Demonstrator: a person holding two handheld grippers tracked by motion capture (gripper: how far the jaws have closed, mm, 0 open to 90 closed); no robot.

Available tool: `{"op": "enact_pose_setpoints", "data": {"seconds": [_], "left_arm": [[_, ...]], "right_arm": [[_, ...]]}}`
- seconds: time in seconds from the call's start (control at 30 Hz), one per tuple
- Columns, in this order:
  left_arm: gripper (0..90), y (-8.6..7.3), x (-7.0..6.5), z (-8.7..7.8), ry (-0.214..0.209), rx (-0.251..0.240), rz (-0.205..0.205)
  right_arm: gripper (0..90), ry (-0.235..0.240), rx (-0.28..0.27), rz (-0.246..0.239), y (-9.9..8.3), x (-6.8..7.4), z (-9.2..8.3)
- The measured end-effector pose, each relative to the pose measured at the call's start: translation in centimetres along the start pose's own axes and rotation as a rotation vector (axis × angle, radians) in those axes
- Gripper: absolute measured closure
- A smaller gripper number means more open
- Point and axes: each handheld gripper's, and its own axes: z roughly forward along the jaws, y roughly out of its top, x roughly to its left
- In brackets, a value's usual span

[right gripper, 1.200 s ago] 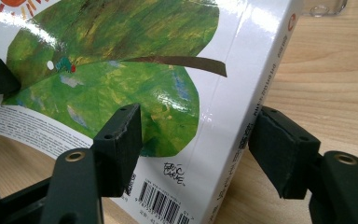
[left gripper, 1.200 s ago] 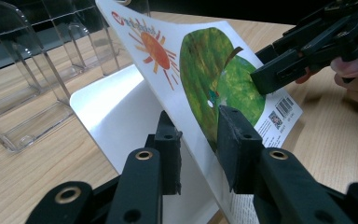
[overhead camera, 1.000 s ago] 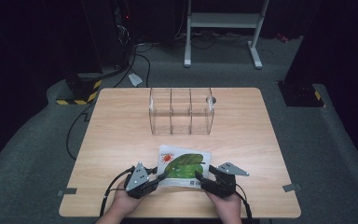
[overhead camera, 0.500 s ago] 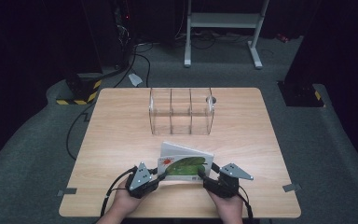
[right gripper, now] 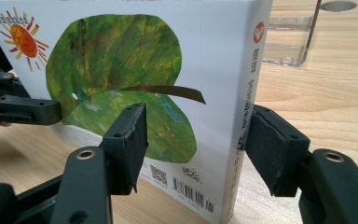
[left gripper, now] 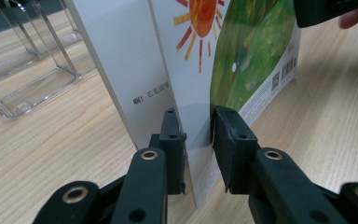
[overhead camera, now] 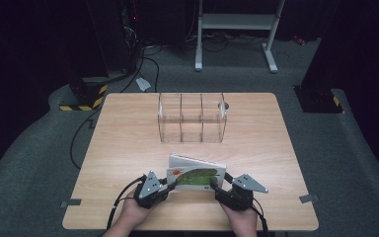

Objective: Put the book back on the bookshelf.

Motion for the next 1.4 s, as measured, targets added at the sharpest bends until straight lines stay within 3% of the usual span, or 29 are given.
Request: {"op": "enact_pose_setpoints", "data": {"seconds": [0.23,0.53,0.77,0.9,0.97,1.03,1.13,1.4], "left_arm": [[71.9,-0.6,-0.1,0.3,-0.004,0.04,0.006],[69.5,-0.9,0.2,0.0,0.003,0.04,-0.005],[54.5,-1.3,1.1,-1.0,0.015,0.034,-0.057],[47.8,-1.8,1.6,-1.7,0.035,0.047,-0.067],[44.7,-2.1,1.8,-1.9,0.063,0.068,-0.062],[40.8,-2.4,2.2,-2.0,0.078,0.103,-0.08],[37.7,-3.0,2.8,-2.1,0.134,0.147,-0.101],[34.0,-4.0,4.4,-3.1,0.268,0.189,-0.149]], "right_arm": [[41.8,0.01,-0.006,-0.034,-0.4,0.2,-0.5],[38.1,0.026,-0.015,-0.067,-0.4,0.2,-0.9],[31.4,0.05,-0.027,-0.114,0.3,0.0,-1.0],[28.0,0.066,-0.035,-0.123,0.8,-0.3,-0.8],[27.1,0.072,-0.045,-0.135,1.2,-0.4,-0.8],[27.0,0.083,-0.058,-0.138,1.4,-0.5,-0.8],[27.9,0.096,-0.069,-0.153,1.7,-0.4,-0.7],[38.4,0.103,-0.095,-0.186,2.1,-0.1,-0.6]]}}
